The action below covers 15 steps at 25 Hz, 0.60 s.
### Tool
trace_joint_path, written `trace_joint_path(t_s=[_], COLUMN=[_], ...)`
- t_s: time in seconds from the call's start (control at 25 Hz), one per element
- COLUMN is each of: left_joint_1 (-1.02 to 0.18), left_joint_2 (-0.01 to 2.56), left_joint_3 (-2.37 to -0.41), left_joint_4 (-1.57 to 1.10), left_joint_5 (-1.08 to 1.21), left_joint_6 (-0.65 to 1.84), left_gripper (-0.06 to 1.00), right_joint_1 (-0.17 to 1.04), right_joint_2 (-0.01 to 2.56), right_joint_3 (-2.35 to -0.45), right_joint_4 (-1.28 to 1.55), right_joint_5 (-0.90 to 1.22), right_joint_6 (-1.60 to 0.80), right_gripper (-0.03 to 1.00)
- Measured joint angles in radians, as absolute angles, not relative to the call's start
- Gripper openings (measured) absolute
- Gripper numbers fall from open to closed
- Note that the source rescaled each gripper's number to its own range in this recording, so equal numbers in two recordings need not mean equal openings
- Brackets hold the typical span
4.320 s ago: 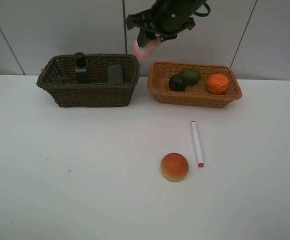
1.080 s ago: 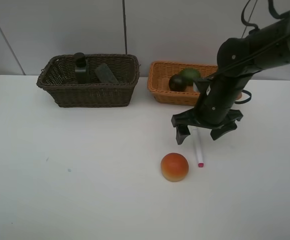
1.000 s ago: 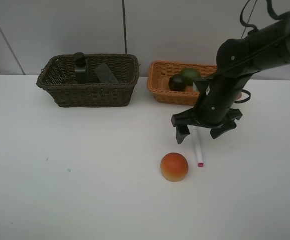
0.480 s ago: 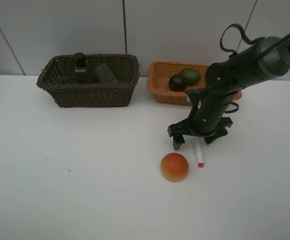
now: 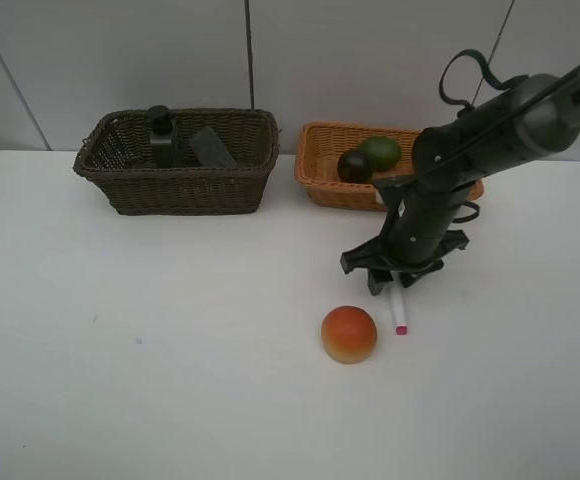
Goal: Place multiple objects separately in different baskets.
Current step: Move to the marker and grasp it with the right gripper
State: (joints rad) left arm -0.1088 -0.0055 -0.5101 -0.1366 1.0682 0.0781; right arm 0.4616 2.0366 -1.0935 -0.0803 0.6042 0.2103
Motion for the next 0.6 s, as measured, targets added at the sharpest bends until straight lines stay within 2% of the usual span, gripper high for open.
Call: trace_joint_path(t_s=[0.08, 0.12, 0.6], left_joint_1=[-0.109, -0.109, -0.109], left_joint_2=[-0.005, -0.005, -0.005], left_joint_3=[-0.510, -0.510, -0.510], left_joint_4=[-0.137, -0.137, -0.137], left_joint_5=[1.068, 1.068, 1.068], left_joint_6=[0.078, 0.078, 0.078], left_gripper=[0.98, 0.98, 0.98], right_joint_1=[0.462, 0.462, 0.462], right_joint_2=[2.039, 2.040, 2.020], right_joint_3=[-1.095, -1.095, -1.091], right_joint_4=[-0.077, -0.073, -0.049], right_joint_5=[0.597, 0.595, 0.582], right_joint_6=[0.210, 0.210, 0.210], right_gripper=[0.03, 0.00, 0.00])
